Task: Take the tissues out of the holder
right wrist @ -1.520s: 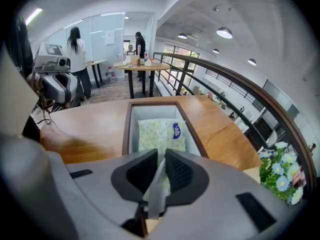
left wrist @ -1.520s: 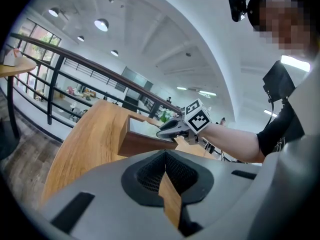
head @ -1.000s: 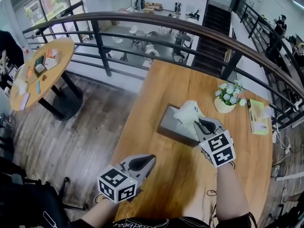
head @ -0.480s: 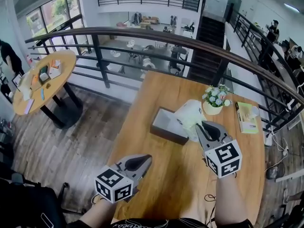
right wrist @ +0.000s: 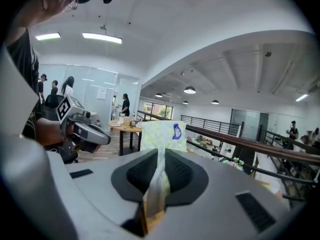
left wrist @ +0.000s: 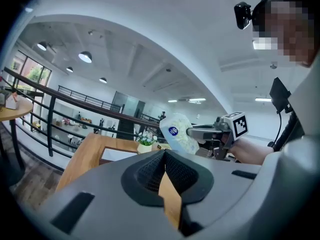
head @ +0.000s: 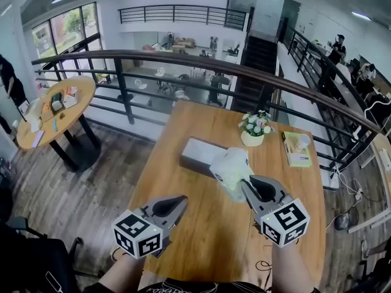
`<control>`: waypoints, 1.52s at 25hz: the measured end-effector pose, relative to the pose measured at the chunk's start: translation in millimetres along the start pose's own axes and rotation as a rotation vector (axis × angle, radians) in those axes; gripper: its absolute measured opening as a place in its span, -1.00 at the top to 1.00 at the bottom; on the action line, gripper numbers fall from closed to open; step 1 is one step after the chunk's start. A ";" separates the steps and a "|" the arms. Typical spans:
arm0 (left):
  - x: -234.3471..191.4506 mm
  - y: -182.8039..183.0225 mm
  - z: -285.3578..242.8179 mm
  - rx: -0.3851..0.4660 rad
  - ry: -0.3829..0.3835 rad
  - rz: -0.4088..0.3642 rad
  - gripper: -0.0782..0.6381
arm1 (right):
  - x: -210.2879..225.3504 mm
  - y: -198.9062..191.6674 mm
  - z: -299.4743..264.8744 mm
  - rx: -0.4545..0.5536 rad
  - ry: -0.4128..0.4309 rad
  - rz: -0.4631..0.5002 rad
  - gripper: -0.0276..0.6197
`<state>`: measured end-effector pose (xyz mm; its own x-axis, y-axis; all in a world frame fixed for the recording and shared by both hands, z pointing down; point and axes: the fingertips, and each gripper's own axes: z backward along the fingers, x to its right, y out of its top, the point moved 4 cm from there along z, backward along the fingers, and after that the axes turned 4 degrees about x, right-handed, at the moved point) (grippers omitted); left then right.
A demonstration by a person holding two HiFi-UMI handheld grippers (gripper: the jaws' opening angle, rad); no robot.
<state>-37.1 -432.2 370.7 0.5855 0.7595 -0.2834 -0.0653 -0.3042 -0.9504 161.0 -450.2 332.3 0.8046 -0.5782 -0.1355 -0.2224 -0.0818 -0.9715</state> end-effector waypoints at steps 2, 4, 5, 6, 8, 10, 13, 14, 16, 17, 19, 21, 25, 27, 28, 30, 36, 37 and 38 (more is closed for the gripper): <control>24.4 0.8 9.4 0.015 0.003 -0.007 0.74 | -13.6 -0.5 27.7 0.015 0.029 -0.028 0.77; 49.9 0.6 20.3 0.027 0.005 -0.023 0.74 | -28.4 -0.7 53.7 0.026 0.051 -0.044 0.77; 62.3 0.3 26.7 0.033 0.005 -0.030 0.74 | -35.8 -0.2 66.3 0.032 0.059 -0.049 0.77; 74.6 -0.5 33.6 0.038 0.006 -0.036 0.74 | -43.1 0.5 78.9 0.040 0.066 -0.055 0.77; 99.1 -4.5 47.7 0.046 0.008 -0.043 0.74 | -57.4 0.6 104.3 0.054 0.081 -0.066 0.77; 121.3 -11.5 61.5 0.049 0.010 -0.049 0.74 | -73.3 -1.6 128.7 0.059 0.104 -0.064 0.77; 147.2 -20.9 83.3 0.058 0.018 -0.053 0.74 | -98.7 -6.6 160.5 0.059 0.136 -0.048 0.76; 155.1 -23.2 91.1 0.060 0.021 -0.054 0.74 | -107.1 -8.3 170.3 0.060 0.143 -0.043 0.77; 171.7 -29.2 106.4 0.064 0.021 -0.045 0.74 | -124.1 -13.1 190.3 0.059 0.157 -0.036 0.76; 179.8 -32.7 113.1 0.065 0.017 -0.031 0.74 | -131.8 -15.9 199.9 0.056 0.163 -0.037 0.77; 193.4 -38.8 124.2 0.066 0.009 -0.004 0.74 | -144.2 -20.7 216.4 0.050 0.172 -0.039 0.76; 204.0 -43.5 132.5 0.063 0.013 0.002 0.74 | -152.5 -23.1 230.4 0.050 0.172 -0.036 0.76; 225.8 -47.4 140.6 0.070 -0.002 0.013 0.74 | -160.9 -22.1 252.7 0.075 0.177 -0.047 0.76; 235.7 -48.0 143.0 0.074 -0.009 0.004 0.74 | -163.9 -23.0 259.9 0.087 0.179 -0.054 0.76; 240.3 -48.8 144.1 0.075 -0.010 -0.006 0.74 | -165.2 -23.8 262.9 0.090 0.179 -0.057 0.76; 249.7 -52.8 146.3 0.066 -0.012 -0.033 0.74 | -168.6 -26.2 269.7 0.092 0.179 -0.065 0.76; 261.1 -59.0 151.3 0.061 -0.011 -0.064 0.74 | -173.4 -28.0 284.3 0.114 0.178 -0.081 0.76; 261.6 -58.1 151.7 0.065 -0.006 -0.070 0.74 | -172.5 -28.0 285.4 0.114 0.174 -0.087 0.76; 262.6 -57.3 152.1 0.070 -0.002 -0.073 0.74 | -171.8 -27.8 286.3 0.114 0.170 -0.092 0.76</control>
<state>-2.5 -127.9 331.2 0.5893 0.7793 -0.2133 -0.0787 -0.2074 -0.9751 186.7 -116.1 326.9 0.7122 -0.7017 -0.0198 -0.0805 -0.0536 -0.9953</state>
